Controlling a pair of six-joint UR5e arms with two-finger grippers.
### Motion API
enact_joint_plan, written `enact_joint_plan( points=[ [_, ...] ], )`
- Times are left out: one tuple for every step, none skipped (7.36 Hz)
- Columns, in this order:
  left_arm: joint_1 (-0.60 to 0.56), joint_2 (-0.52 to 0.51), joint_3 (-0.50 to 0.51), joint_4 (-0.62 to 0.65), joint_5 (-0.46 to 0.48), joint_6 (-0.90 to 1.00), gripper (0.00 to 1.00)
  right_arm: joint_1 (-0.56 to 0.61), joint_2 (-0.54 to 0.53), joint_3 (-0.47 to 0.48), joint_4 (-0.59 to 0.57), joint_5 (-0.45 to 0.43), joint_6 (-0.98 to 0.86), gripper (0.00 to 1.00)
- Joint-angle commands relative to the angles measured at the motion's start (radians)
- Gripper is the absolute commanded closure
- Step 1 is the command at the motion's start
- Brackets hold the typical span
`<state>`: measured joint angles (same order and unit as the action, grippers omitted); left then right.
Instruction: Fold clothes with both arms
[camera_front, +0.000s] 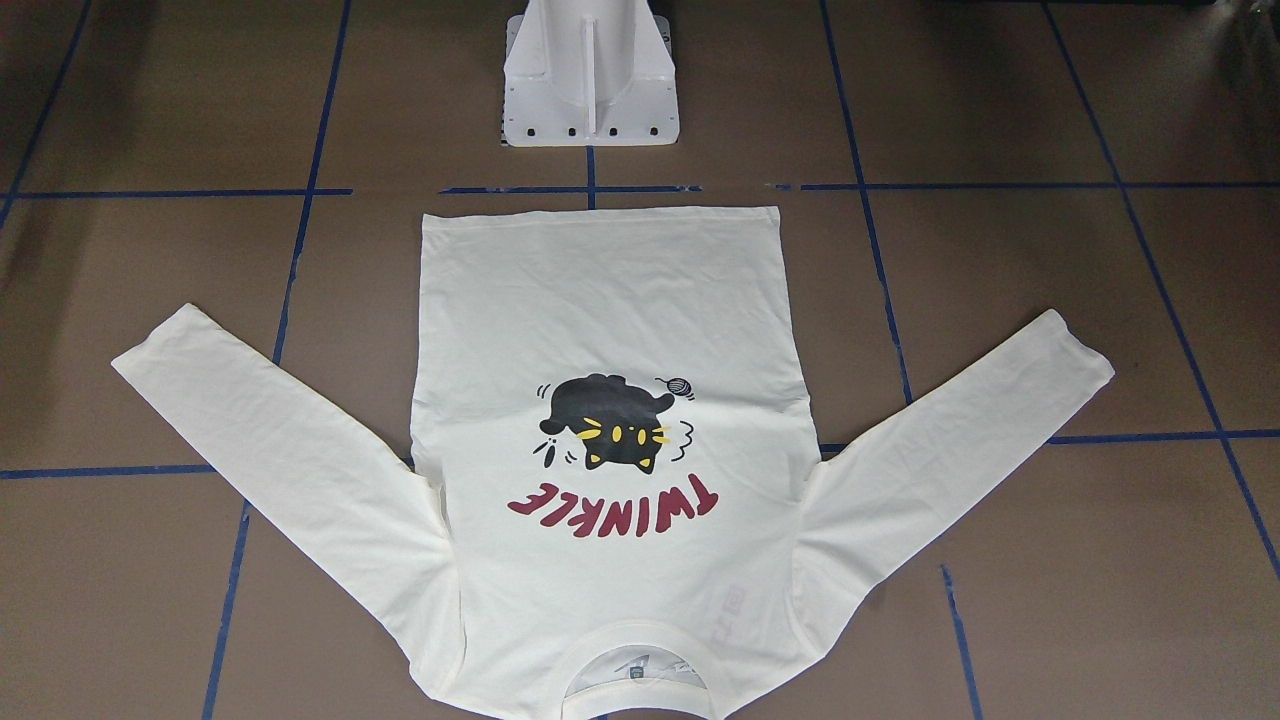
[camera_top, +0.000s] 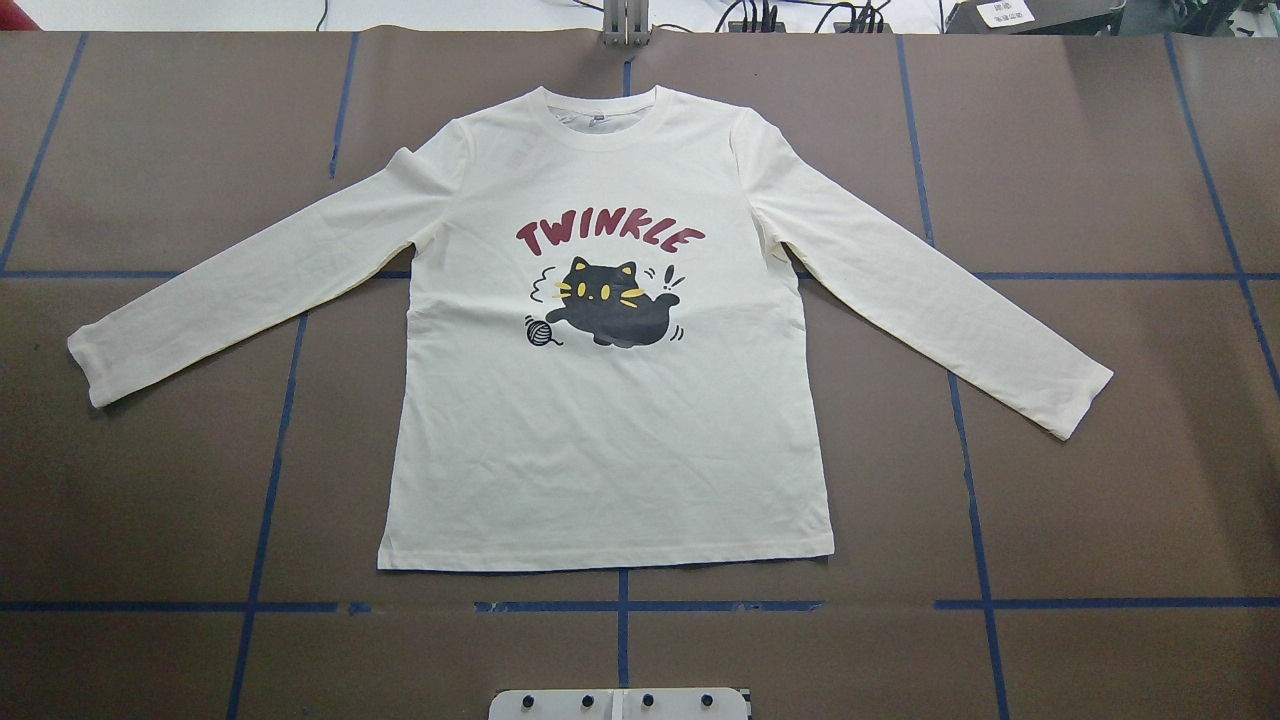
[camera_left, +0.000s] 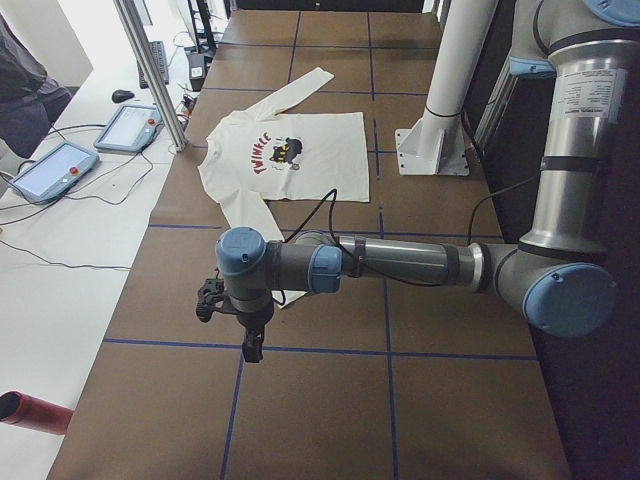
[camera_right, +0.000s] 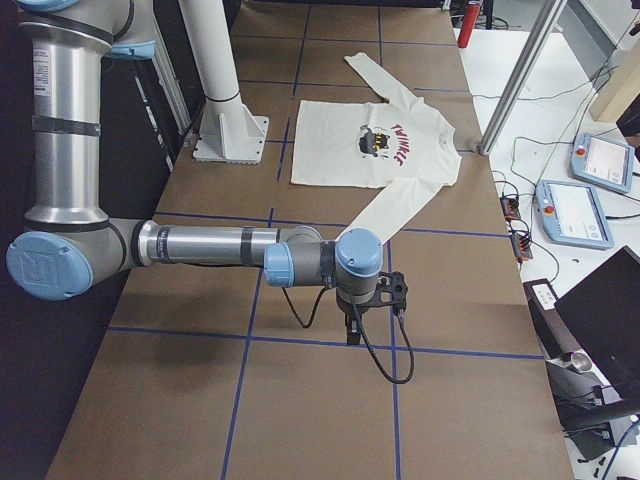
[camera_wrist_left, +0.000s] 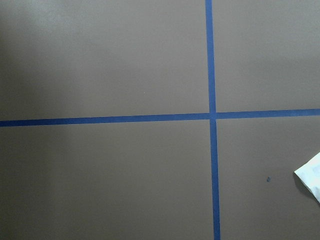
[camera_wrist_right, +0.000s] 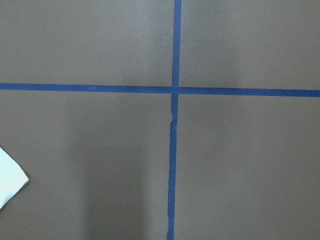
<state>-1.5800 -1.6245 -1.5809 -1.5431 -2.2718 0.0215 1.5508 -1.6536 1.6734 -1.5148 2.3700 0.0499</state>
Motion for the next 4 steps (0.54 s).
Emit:
enact_joint_plan(
  points=[
    [0.0,-0.003,-0.002,-0.002,0.0,-0.002,0.0,0.0,0.0,0.008,-0.001,0.012,0.001,0.0],
    [0.0,-0.017,-0.001,-0.002,-0.002,-0.008,0.0,0.0,0.005,0.002,0.004,0.053,-0.005,0.0],
    [0.0,-0.055,-0.001,-0.005,-0.003,0.0,0.0,0.0,0.009,-0.029,0.022,0.087,-0.004,0.0],
    [0.0,-0.063,-0.007,-0.037,-0.014,-0.002,0.0,0.0,0.017,-0.018,0.025,0.107,0.005,0.0]
  ],
)
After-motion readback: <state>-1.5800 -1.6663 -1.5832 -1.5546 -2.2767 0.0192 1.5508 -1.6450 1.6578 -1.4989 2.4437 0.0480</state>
